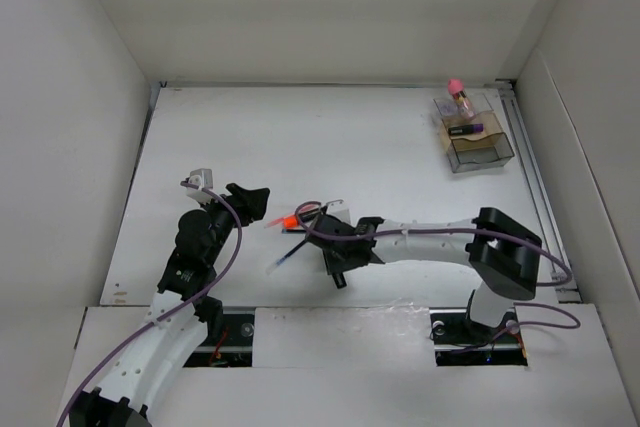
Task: Sort the stationery into containers
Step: Pick up the pen from the center of the board, then place the pen in the storage box.
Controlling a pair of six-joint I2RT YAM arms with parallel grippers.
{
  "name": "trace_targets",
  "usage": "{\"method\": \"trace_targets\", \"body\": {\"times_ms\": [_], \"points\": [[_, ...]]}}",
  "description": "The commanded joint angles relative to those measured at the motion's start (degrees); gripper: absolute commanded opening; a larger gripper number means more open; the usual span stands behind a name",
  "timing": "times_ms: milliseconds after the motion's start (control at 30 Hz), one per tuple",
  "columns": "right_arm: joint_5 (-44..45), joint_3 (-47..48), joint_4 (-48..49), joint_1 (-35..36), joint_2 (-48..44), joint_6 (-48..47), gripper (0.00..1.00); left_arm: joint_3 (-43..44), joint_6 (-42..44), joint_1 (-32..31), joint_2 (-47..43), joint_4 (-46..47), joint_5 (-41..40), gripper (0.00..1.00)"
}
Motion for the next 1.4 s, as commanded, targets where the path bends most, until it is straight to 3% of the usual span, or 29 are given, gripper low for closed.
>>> {"method": "trace_targets", "body": {"times_ms": [0, 167, 300, 467, 600, 800, 933, 1067, 1367], "points": [[-0.5, 0.6, -3.4, 0.5, -6.0, 1.5, 0.19, 0.2, 0.8, -0.2, 0.3, 2.8, 0.6, 0.67], [1.8, 4.1, -3.3, -2.1, -13.7, 0.1, 0.2, 0.2, 0.8, -0.2, 0.3, 2.8, 1.1, 0.67], [0.8, 6.5, 3.2, -11.5, -17.6, -3.4, 0.2, 0.2, 0.8, -0.2, 0.3, 3.3, 1.1, 0.67], [-6.1, 11.0, 12.0, -33.9, -18.3, -5.0, 0.2, -0.3, 0.8, -0.2, 0.3, 3.3, 1.8, 0.67], [-7.9, 12.1, 17.6, -49.4, -17.8, 1.7, 0.19, -0.3, 0.8, -0.2, 0.3, 3.8, 2.3, 0.67], [-13.7, 5.5, 29.4, -70.1, -15.0, 12.9, 0.18, -0.3, 0.8, -0.7, 0.3, 3.8, 2.3, 0.67], [-15.8, 3.3, 34.3, -76.8, -10.2, 17.9, 0.18, -0.3, 0.8, -0.7, 0.3, 3.8, 2.3, 0.67], [-19.8, 7.5, 34.8, -79.8, -2.5, 19.9, 0.18, -0.3, 0.8, -0.7, 0.3, 3.8, 2.3, 0.67], [-22.9, 10.7, 36.6, -81.0, 4.0, 22.6, 0.23, -0.3, 0.8, -0.7, 0.8, 3.8, 2.3, 0.67]]}}
